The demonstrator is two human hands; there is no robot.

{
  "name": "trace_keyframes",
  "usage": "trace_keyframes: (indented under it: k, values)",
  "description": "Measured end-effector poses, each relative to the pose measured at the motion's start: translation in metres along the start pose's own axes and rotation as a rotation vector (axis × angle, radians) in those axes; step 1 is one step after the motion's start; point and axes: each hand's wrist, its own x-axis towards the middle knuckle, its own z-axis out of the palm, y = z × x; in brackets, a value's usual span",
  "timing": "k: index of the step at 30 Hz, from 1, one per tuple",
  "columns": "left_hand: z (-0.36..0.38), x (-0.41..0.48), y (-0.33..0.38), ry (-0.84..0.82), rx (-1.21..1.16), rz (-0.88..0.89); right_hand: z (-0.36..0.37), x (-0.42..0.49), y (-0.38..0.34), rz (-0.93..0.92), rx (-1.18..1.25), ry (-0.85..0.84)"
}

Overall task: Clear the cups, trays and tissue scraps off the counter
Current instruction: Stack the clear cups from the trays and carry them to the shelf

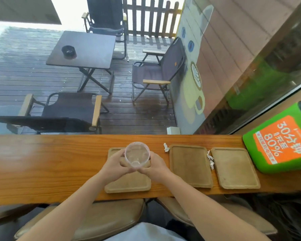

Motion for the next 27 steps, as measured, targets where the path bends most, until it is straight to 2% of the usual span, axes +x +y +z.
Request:
trace_keyframes:
  k: [9,14,20,24,27]
  values:
    - [0.047,0.037,0.087,-0.128,0.027,0.163,-0.087,-0.033,0.018,0.007,0.05,0.206]
    - [0.086,0.044,0.104,-0.202,0.02,0.188,-0.111,-0.051,0.047,0.028,0.074,0.255]
    - [0.127,0.052,0.124,-0.277,0.055,0.208,-0.13,-0.072,0.074,0.137,0.077,0.326]
    - [0.163,0.06,0.147,-0.413,0.083,0.239,-0.153,-0.104,0.092,0.151,0.134,0.408]
    - [0.201,0.059,0.172,-0.517,0.115,0.261,-0.171,-0.139,0.117,0.251,0.214,0.506]
